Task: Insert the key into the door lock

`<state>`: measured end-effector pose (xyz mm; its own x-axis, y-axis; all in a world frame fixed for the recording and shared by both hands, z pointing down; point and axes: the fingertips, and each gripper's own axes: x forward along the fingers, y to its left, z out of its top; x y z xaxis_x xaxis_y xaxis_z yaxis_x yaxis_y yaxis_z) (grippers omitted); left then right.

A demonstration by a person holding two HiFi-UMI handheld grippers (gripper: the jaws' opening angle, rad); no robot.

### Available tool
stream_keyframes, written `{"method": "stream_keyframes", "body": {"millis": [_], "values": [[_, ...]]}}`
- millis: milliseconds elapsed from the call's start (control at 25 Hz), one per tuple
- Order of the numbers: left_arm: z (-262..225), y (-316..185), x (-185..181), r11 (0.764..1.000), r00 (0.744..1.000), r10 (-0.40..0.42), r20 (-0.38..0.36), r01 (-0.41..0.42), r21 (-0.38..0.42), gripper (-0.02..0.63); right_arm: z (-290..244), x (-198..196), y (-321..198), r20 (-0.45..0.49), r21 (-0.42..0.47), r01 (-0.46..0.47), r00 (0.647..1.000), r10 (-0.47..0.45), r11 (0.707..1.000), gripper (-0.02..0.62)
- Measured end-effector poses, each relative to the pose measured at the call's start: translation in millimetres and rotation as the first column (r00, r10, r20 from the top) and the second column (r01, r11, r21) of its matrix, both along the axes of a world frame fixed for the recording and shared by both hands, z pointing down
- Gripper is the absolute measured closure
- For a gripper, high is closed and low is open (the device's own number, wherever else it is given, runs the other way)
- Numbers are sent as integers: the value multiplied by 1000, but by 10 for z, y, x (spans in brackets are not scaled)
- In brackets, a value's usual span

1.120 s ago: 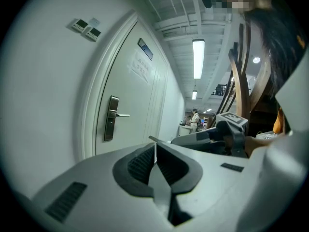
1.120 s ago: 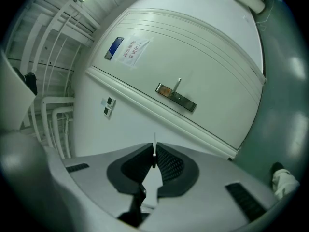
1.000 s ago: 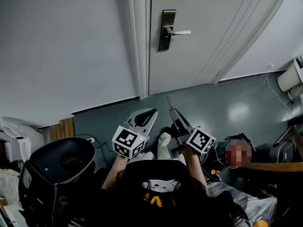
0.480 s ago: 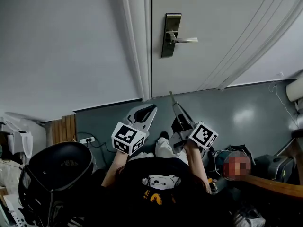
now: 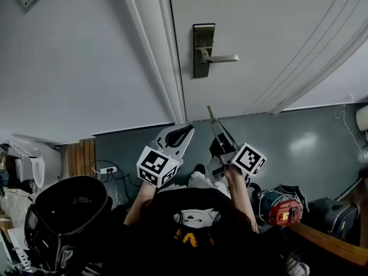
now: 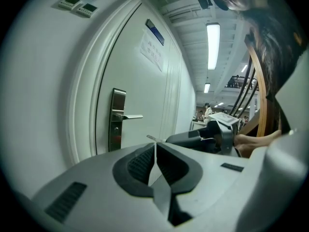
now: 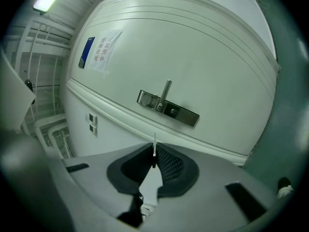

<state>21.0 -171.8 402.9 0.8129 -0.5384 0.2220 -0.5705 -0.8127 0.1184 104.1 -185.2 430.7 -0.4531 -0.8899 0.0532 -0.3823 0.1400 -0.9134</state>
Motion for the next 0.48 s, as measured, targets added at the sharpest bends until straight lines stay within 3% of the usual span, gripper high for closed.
{"method": "stream_keyframes", "body": {"millis": [480], "values": [[2, -216, 357, 999, 999, -29, 19, 29, 20, 592, 63, 217, -320, 33, -4, 64, 997, -64, 998, 574]]}}
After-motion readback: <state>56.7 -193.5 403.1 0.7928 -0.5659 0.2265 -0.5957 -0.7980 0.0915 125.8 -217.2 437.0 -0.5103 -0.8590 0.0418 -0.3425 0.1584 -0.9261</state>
